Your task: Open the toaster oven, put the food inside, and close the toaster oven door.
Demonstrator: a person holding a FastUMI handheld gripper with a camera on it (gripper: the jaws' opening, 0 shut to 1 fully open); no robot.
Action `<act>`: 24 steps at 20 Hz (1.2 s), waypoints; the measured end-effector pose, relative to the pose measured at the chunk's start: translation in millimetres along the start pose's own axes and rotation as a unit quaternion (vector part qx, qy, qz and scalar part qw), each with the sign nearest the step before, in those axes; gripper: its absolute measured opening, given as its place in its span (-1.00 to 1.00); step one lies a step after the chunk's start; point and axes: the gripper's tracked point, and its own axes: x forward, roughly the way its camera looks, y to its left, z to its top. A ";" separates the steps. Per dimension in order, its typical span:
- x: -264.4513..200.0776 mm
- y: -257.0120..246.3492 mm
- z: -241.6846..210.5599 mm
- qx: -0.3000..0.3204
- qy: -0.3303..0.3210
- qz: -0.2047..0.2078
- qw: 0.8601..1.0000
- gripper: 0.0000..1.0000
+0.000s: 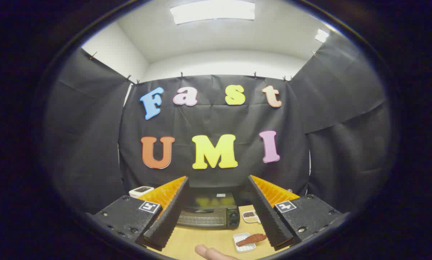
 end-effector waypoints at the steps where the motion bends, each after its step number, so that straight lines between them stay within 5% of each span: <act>1: 2.8 -0.3 -5.9 -0.005 0.006 -0.001 1.000 1.00; 18: 97.9 -3.8 -78.4 -0.019 0.071 -0.021 0.997 1.00; 24: 158.8 36.9 -128.7 -0.011 0.117 0.015 0.993 1.00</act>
